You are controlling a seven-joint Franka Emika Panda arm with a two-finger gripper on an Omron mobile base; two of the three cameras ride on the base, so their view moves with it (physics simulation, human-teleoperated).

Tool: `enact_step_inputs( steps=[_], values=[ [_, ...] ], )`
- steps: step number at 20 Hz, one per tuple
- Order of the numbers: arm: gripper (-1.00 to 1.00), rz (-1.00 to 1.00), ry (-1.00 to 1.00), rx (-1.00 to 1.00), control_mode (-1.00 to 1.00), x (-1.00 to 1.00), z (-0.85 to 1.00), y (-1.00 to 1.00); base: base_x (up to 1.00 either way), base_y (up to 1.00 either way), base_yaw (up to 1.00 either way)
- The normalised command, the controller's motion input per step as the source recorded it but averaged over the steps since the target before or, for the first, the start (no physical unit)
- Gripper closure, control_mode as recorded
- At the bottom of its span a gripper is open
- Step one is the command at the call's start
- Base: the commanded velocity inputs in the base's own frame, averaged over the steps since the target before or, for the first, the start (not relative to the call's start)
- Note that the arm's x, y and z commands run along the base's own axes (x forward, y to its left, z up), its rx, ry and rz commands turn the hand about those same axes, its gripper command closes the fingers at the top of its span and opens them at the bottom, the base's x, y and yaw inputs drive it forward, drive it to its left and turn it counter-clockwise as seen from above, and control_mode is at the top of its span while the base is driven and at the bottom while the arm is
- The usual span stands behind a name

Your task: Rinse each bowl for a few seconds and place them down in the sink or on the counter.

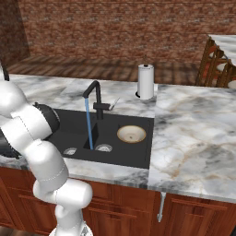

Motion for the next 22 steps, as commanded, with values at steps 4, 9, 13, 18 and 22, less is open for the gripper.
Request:
enact_step_inputs(
  steps=[4,9,13,18,22],
  values=[
    [-1.00,0.00,0.00,0.00,-1.00,0.00,-0.01,0.41,0.00,0.00,0.00],
    [-1.00,0.00,0.00,0.00,-1.00,0.00,-0.03,0.38,0.00,0.00,0.00],
    [-1.00,0.00,0.00,-0.02,-1.00,0.00,-0.07,0.31,0.00,0.00,0.00],
    [-1.00,0.00,0.00,-0.01,-1.00,0.00,-0.14,0.29,0.00,0.00,0.00],
    [-1.00,0.01,0.00,-0.02,-1.00,0.00,-0.15,0.28,0.00,0.00,0.00]
  ],
)
